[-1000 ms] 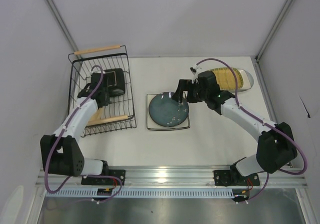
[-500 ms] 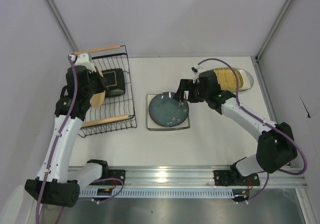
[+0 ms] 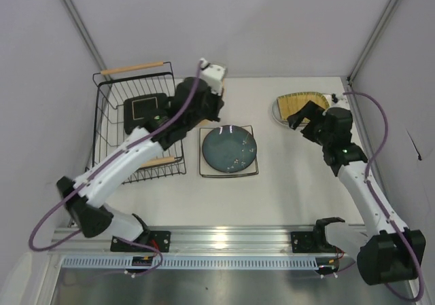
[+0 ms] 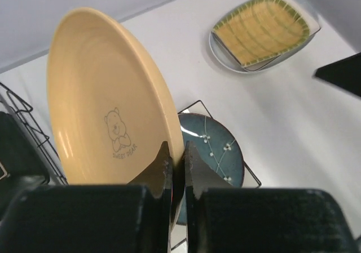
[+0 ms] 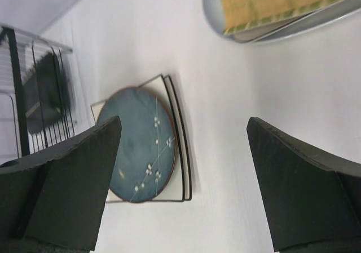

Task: Unload the plates from the dish rack
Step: Place the plate on the table

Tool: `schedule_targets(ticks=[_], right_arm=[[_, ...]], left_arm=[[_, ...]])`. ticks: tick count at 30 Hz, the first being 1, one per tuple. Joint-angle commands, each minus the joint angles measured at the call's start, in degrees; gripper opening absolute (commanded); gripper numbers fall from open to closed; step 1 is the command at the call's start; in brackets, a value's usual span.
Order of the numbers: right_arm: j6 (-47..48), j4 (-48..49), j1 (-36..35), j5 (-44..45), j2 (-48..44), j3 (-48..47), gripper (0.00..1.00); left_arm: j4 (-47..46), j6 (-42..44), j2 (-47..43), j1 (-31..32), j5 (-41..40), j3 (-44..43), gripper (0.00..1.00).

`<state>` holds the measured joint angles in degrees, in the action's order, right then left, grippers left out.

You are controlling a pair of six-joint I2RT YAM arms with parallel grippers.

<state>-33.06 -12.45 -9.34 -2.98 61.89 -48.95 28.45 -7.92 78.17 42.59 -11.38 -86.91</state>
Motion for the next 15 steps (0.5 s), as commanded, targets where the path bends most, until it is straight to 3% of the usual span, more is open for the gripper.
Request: schedule_targets(ticks=[1,9,15], right_arm=[[-1.5,-1.3,5.0,1.4,-4.6,0.5,1.0],[-0.7,-4.5,11.8,-2.7,-6.8,1.8,1.0],[-0.8,-4.3,12.3,-3.6,-6.3,2.5,1.0]], left_arm=[[1.8,5.5,9.1,7.0,-12.3,-7.2,0.0],[5.0,4.5,32.7,16.6,-27.6,-14.8,0.0],[6.4,0.0,38.5,20.3,-33.3,-14.0,0.0]])
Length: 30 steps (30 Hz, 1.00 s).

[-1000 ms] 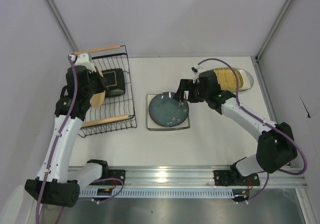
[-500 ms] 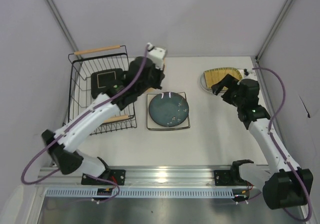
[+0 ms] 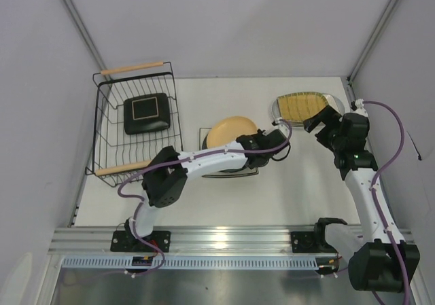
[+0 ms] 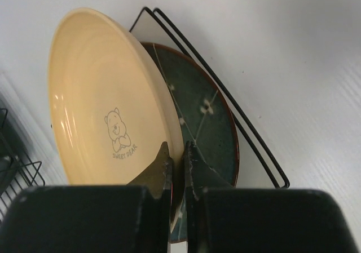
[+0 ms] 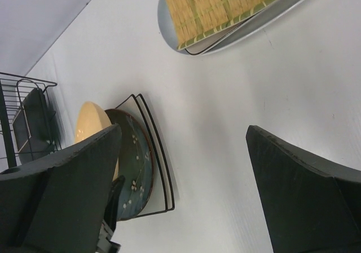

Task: Unload the plates from the dish rack
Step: Place the plate on the table

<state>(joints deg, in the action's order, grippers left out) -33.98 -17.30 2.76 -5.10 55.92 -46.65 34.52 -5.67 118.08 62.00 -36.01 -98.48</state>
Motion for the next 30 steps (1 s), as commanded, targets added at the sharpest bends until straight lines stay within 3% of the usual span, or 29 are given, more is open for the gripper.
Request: schedule_targets(ticks=[1,11,12,18,20,22,23,30], right_arm=[[0.0,0.9,0.2,-1.6,0.1,0.3,1.0],[-1.0,2.6,-0.1,-2.7,2.3,1.1,1.0],[-0.9,2.6,-0.1,-2.7,2.2,1.1,1.0],[-0.8,2.6,-0.1,-2.8,2.1,1.6,1.0],[-0.7,2.8,-0.1,-2.8,2.1,1.7,1.0],[-0.8,2.8,-0.1,-2.9,2.2,1.8,1.0],[-0.9,2.8,-0.1,-2.9,2.1,1.8,1.0],[-0.4,2.5,-0.1,-2.8,2.1,1.7,1.0]], left_arm=[[0.5,-3.2,-0.8,1.5,-9.2,-2.1,0.0],[0.9,-7.0,3.6,3.3,-8.6,0.0,0.01],[1.1,-7.4,3.9,3.3,-8.6,-0.1,0.08],[1.9,-8.3,5.7,3.3,-10.3,0.4,0.22],[2.2,-8.8,5.5,3.2,-10.7,0.4,0.32],[2.4,-9.1,4.7,3.3,-10.8,0.3,0.51],[2.6,-9.2,4.4,3.3,-10.9,0.2,0.67],[3.5,-9.9,0.2,3.7,-10.5,0.0,0.92]])
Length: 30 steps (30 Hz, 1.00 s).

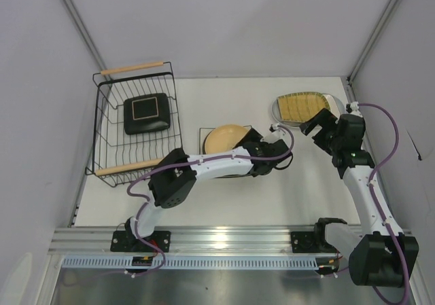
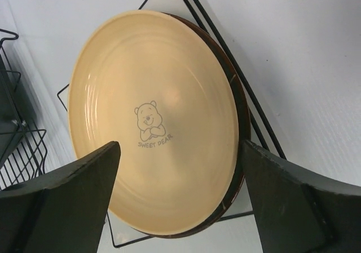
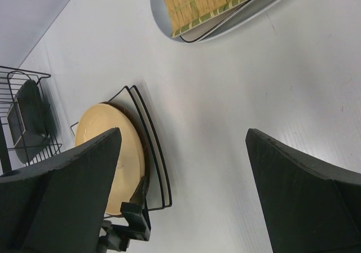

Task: Unload the plates from the dish rack
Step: Place the plate on the table

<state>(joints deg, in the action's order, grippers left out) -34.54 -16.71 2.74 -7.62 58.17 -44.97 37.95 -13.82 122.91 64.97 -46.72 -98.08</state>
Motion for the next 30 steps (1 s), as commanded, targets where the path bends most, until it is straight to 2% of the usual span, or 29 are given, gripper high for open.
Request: schedule_targets(ticks=[1,4,7,9,13,14,16,20,22,24,30], right_arm=[[0.3,1.9,-0.1,-0.3,-0.1,0.0,1.0],[0.8,1.8,-0.1,-0.5,0.1,-0.1,1.0],[2.3,1.9,-0.1,-1.3,0.6,0.0,1.0],[3.5,2.8,0.0,-4.9,1.8,0.1,1.0],[5.5,7.0,0.5,-19.7,7.6,2.2,1.0],[4.9,10.6,0.2,-25.9,8.6,4.7,1.0],[4.6,14.5,-1.7,-29.4,10.1,7.3,1.0],[5.0,16.1,-7.5,-29.9,8.7,12.3,1.0],[4.3,17.9,-8.5,-29.9,7.8,14.6,1.0],[2.8,19.8,-9.4,-30.7,7.5,17.4,0.98],[1.0,24.3,-13.5,-30.1,9.8,20.9,0.88]], left_arm=[[0.5,-2.0,-5.8,0.7,0.5,-0.4,0.93],[0.5,-2.9,-8.6,0.7,2.3,0.4,0.99],[-0.3,-3.7,-13.5,0.7,4.4,1.8,1.0],[-1.6,-4.4,-18.0,0.6,5.0,3.1,1.0],[-5.8,-6.3,-28.2,-0.7,7.3,11.3,1.0],[-6.7,-6.7,-30.9,-1.3,8.6,13.3,0.99],[-8.9,-8.7,-38.3,-3.5,9.4,19.6,1.0],[-12.4,-11.3,-50.8,-9.1,12.3,30.1,1.0],[-14.0,-12.3,-57.1,-14.4,17.8,35.8,1.0],[-14.7,-12.5,-60.6,-17.9,20.1,39.7,1.0],[-14.7,-13.3,-67.6,-21.8,21.8,44.5,0.99]])
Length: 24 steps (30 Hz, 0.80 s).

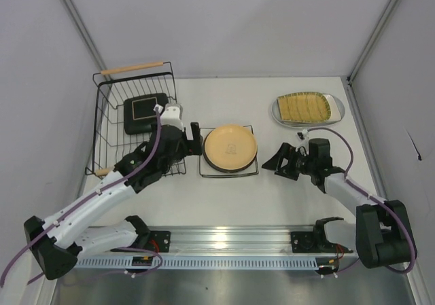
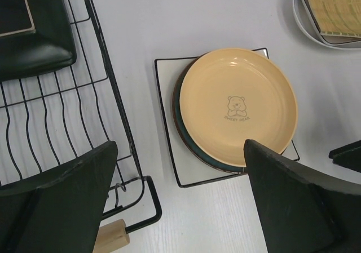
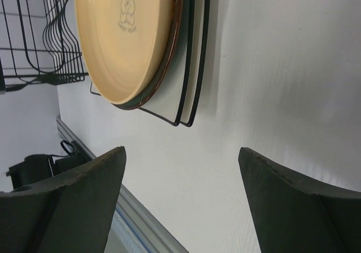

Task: Unload the plates from the dish rack
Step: Place the plate on the table

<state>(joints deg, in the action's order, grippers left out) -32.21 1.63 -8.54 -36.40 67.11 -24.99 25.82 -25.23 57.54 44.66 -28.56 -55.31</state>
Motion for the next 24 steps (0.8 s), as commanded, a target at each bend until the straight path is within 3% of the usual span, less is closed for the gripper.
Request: schedule_targets(ticks=[1,14,18,24], right_arm=[[-2.2,8.3,-2.8,-1.1,1.6,1.3,0.87],[-8.9,27.0,-7.8,2.0,22.3,-0.1,0.76],[-12.3,31.5,-9.0,2.6,26.4,-1.0,0.6],[-11.9,30.0,-9.6,3.8,27.5,-1.5,0.5]], left_arm=[[-2.4,-2.1,-3.0,-1.9,4.0,2.2,1.0],[-0.9,-2.6,-10.4,-9.2,6.8,4.9,0.99],[0.0,-2.1,-11.4,-9.9,6.8,4.5,1.0],[1.3,-1.4,-12.4,-10.9,6.3,3.7,1.0]])
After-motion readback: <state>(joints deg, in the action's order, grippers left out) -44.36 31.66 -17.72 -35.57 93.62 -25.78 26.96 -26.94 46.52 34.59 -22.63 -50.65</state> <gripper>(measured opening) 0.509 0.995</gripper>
